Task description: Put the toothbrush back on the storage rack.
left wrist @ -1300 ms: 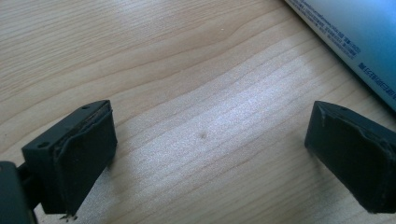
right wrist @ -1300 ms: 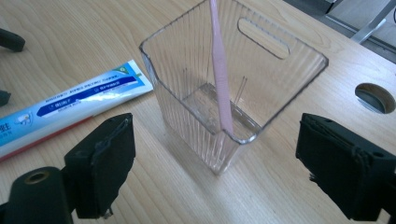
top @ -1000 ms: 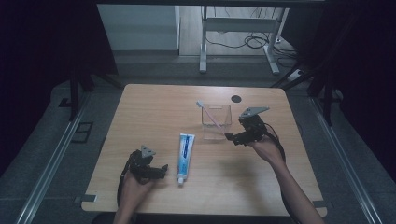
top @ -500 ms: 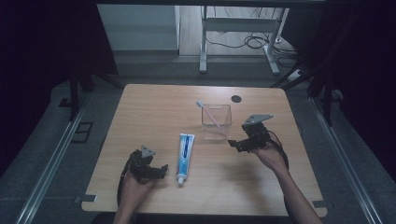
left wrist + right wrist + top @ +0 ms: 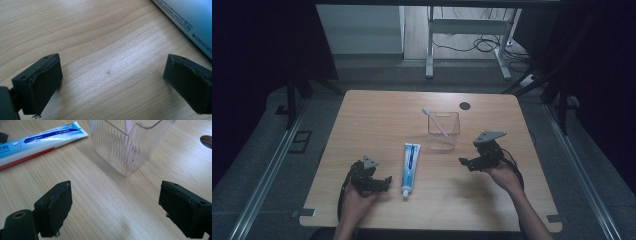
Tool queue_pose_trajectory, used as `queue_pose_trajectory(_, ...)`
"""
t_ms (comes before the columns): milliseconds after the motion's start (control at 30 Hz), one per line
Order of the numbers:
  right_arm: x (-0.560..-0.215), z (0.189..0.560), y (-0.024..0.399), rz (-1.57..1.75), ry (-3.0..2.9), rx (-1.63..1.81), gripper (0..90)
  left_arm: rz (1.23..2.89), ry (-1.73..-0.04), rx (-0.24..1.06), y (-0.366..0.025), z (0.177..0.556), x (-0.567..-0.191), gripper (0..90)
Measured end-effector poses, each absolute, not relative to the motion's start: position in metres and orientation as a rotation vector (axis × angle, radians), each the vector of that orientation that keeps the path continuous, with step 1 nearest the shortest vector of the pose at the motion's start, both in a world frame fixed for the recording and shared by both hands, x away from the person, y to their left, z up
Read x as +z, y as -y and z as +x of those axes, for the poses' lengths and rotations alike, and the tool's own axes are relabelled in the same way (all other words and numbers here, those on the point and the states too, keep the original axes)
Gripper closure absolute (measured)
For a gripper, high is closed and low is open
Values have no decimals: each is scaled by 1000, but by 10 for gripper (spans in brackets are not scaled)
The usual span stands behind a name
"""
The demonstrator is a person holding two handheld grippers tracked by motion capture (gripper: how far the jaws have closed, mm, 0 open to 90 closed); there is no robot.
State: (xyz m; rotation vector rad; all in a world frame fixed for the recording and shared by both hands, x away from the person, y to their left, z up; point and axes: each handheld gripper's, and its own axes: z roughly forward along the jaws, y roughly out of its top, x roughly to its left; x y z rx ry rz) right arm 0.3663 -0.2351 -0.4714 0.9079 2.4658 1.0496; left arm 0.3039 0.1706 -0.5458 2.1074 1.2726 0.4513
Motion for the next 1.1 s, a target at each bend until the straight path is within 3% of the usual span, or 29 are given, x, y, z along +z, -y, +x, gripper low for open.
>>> queue_pose_trajectory(1100, -508, 338, 265, 1008, -2453, 1071, 122, 2108, -1272, 452, -171, 304, -546, 23)
